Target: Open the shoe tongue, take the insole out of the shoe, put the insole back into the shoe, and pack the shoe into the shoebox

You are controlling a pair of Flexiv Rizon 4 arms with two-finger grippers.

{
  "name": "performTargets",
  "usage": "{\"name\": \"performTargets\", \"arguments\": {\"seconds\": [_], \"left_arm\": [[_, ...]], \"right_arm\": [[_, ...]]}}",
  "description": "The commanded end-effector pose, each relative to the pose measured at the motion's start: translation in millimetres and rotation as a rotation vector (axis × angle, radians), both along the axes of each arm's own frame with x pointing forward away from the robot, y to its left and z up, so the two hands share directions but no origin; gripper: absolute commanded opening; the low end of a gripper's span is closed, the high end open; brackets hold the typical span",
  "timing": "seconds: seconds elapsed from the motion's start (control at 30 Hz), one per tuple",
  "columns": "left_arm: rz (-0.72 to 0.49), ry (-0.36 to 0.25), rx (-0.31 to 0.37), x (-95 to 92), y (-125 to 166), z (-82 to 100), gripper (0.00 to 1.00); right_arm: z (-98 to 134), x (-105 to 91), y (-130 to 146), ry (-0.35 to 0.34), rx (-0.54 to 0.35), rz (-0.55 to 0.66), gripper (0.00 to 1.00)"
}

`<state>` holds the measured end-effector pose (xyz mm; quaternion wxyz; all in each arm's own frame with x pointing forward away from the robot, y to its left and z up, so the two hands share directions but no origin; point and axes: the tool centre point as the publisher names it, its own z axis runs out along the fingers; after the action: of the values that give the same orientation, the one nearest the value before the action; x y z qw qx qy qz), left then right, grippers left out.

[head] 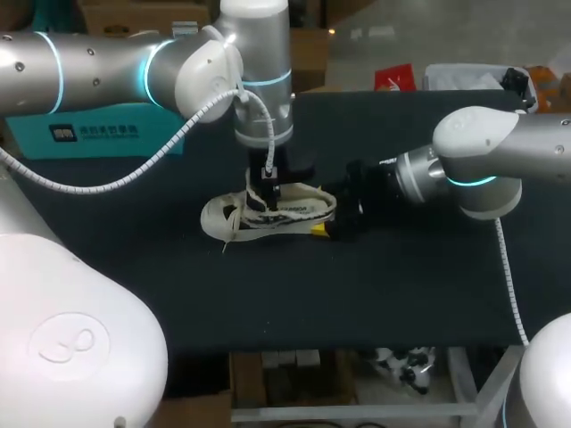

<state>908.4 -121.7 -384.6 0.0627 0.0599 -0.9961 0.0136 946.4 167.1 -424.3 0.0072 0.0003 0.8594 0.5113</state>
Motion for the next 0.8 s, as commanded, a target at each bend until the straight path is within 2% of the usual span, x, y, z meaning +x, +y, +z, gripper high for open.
{"name": "performTargets", "arguments": {"seconds": [0.03,0.17,0.33,0.53,0.7,0.8], "left_arm": [[0.017,-0.038,0.006,-13.6,0,-3.0,0.36],[0.042,-0.063,0.013,-11.7,-4,-10.7,0.32],[0.065,-0.094,0.03,-5.4,-5,-22.6,0.32],[0.102,-0.144,0.055,12.7,-4,-35.5,0.31],[0.104,-0.163,0.049,28.3,-2,-44.8,0.33],[0.107,-0.203,0.047,36.5,-3,-50.3,0.33]], "right_arm": [[-1,2.8,-1,0.0,0.003,-0.002,0.0],[-1,2.8,-1,0.0,0.003,-0.002,0.0],[-1,2.8,-1,0.0,0.003,-0.002,0.0],[-1,2.8,-1,0.0,0.003,-0.002,0.0],[-1,2.8,-1,0.0,0.003,-0.002,0.0],[-1,2.8,-1,0.0,0.003,-0.002,0.0]]}}
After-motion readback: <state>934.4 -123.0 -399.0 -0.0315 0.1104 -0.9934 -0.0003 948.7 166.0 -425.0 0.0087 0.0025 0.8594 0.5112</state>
